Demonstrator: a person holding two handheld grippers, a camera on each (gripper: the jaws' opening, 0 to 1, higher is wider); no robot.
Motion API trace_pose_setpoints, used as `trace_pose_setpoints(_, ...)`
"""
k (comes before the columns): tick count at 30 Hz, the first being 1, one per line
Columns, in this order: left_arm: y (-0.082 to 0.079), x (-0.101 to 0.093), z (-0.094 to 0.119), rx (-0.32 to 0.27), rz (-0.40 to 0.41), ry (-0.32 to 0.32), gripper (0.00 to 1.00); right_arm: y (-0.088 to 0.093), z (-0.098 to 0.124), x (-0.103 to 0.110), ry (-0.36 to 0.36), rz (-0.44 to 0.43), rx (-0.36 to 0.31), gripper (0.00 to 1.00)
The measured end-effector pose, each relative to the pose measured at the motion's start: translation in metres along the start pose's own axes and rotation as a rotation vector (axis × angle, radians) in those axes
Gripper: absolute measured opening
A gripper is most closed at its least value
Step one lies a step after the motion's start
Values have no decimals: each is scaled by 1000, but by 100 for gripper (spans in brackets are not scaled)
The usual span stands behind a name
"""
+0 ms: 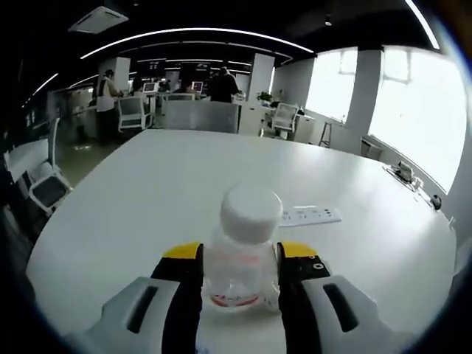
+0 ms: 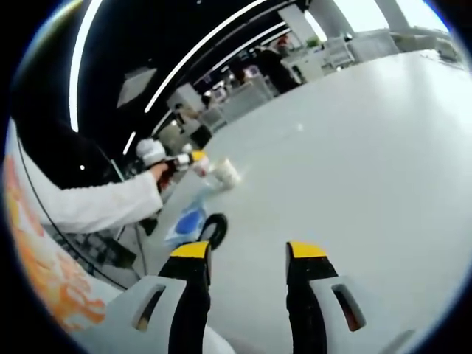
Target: Arrange the tabletop items into an orderly group along one side of the table until the central work area is clear of visible clutter.
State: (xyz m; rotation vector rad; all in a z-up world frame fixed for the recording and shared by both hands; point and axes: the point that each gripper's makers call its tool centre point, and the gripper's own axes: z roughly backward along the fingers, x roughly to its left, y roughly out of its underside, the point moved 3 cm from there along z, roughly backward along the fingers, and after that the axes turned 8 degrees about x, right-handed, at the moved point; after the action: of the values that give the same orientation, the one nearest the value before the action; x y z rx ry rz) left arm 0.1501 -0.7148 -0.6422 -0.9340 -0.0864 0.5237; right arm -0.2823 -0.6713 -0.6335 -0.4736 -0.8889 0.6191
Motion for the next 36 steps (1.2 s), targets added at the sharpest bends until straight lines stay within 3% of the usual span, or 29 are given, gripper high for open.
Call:
trace_pose_setpoints(8,2,0,0,-19,-22,-14,39,3,0,-2,-5,-3,8,38)
trace_pose_setpoints(28,3,0,2,-40,-50,26,39,7,9,-7,-15,-24,-10,38)
trace_pose_setpoints(32,1,-4,7,-48,-122,8,40,5,11,-8,-16,-19,-19,38)
trace_pose_setpoints(34,0,-7,12,-37,-65,32,47,3,11,-8,-18,-19,-27,38)
trace_pose_setpoints(36,-4,-7,18,-64,-20,46,63,2,11,-8,-22,-19,-33,39)
